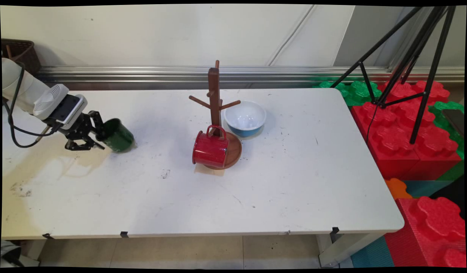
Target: Place the picked object on the table
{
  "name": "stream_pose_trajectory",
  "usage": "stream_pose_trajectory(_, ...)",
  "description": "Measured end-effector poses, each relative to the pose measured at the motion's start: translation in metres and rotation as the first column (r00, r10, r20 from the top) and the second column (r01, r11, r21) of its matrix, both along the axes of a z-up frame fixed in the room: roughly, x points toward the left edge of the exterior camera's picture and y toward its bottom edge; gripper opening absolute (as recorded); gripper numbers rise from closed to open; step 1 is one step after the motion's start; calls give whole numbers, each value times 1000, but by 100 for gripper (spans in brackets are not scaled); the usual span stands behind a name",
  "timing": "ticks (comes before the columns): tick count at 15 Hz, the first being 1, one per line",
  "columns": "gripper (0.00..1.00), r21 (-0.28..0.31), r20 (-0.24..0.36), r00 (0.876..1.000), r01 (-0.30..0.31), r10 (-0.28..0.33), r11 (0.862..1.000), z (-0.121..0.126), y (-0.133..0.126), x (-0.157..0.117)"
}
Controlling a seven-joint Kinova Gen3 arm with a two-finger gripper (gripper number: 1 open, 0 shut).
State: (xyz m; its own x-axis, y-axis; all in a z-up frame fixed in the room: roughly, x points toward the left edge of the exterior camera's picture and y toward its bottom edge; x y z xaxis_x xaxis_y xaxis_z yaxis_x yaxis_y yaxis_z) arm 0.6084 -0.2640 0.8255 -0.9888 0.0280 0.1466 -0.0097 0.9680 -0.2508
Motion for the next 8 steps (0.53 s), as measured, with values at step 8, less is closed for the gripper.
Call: stream_pose_trajectory(8, 100, 3, -7, 1000, -10, 10, 1000, -1, -1, -2)
